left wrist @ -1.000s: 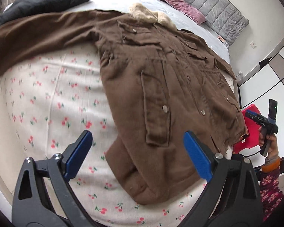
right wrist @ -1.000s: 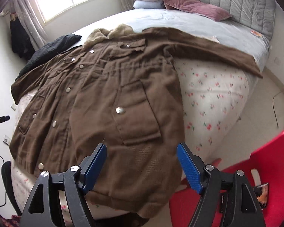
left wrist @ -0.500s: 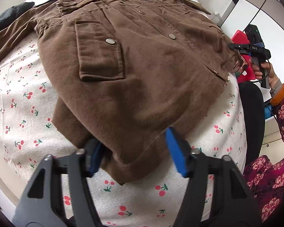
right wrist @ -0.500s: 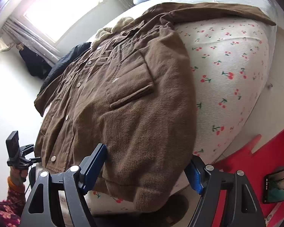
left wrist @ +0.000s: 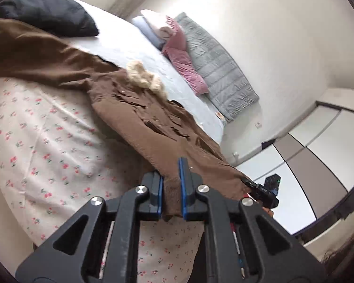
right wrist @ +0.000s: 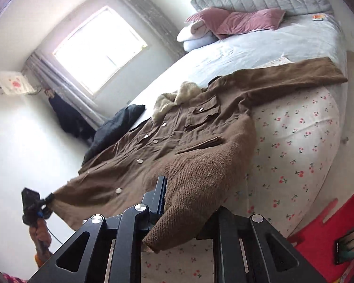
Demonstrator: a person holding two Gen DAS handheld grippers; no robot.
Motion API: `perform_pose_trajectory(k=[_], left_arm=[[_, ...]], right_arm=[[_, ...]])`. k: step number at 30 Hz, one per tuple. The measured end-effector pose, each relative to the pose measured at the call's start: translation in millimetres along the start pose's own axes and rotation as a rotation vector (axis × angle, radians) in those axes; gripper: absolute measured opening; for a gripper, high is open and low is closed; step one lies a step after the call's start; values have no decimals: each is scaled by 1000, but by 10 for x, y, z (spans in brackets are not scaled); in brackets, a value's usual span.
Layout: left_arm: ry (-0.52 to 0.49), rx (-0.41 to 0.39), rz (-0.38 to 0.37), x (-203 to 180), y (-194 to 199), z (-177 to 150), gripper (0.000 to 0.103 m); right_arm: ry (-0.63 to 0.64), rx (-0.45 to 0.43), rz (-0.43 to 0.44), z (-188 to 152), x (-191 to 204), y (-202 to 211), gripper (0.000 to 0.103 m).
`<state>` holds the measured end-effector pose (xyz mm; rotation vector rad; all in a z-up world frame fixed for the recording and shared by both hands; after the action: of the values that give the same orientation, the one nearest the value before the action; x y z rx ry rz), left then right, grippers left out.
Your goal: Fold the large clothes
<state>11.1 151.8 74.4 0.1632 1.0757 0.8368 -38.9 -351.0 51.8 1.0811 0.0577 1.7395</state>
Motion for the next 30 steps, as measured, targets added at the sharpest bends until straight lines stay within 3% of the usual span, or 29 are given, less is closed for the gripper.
perform_pose_trajectory(k=[2, 3, 7, 10, 12, 14, 16, 22, 25, 30], left_arm=[[56, 73, 71, 260, -167, -132, 14], [55, 110, 147, 378, -279, -225, 14], [-98, 185, 435, 794, -692, -469, 20], [-169, 221, 551, 996, -650, -545, 21], [-207, 207, 542, 917, -527, -547, 26], [-277, 179, 520, 777, -374, -572, 59], [-350, 151, 532, 621, -285, -599, 69], [-590, 198, 410, -64, -407, -985, 71], [-728, 277, 323, -382, -737, -1289, 76], [-911, 430, 310, -539, -1438, -1780, 76]], right_arm=[[-60, 22, 18, -2, -131, -59, 17], [-74, 42, 0, -29, -186, -135, 17], [-89, 146, -145, -253, -488, -544, 20], [-50, 197, -267, -408, -674, -739, 25], [-45, 197, -264, -457, -722, -663, 30], [-19, 205, -272, -492, -685, -554, 43], [52, 215, -332, -545, -588, -419, 56], [206, 233, -412, -745, -144, -229, 64], [264, 261, -414, -876, 90, -290, 70], [352, 270, -495, -995, 301, -455, 70]])
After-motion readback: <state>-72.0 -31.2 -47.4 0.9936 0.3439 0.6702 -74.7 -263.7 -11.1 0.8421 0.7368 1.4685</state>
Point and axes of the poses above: each gripper's, at about its wrist camera, not at the fingertips, and y roughly against the way its jaws point, x to its left, z to its top, the point moved 4 cm from there along -y, roughly the way its jaws point, and after that the axes turned 4 degrees about z, right-handed, at the moved point
